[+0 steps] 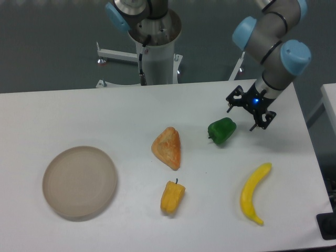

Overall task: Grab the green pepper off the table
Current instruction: 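Lower the open gripper down around the green bell pepper, then close the gripper on the green pepper and lift it up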

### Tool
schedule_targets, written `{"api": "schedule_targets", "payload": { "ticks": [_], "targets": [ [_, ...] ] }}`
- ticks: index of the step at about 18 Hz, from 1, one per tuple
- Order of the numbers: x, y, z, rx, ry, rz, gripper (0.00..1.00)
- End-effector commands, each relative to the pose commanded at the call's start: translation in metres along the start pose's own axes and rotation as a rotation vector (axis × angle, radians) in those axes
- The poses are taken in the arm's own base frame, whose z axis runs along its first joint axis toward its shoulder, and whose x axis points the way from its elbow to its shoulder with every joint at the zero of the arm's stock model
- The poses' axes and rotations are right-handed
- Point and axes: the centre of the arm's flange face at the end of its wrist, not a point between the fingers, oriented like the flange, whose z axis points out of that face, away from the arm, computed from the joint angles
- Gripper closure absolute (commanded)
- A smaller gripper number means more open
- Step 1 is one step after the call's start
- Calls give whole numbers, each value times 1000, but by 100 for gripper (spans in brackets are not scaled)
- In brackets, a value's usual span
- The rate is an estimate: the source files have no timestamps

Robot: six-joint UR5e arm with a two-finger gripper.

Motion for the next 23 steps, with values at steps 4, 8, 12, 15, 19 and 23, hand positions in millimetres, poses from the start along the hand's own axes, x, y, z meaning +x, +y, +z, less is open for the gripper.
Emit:
{"api": "schedule_targets", "payload": {
  "ticks": [4,8,12,15,19,23],
  "targets": [
    [5,-9,10,55,-20,21,0],
    [6,-10,13,58,-15,33,0],
    [11,-12,21,57,0,51,0],
    [14,-15,22,61,3,56,0],
    [14,-19,22,61,-5,86,13],
    [9,-19,15,61,-31,93,55]
  ]
}}
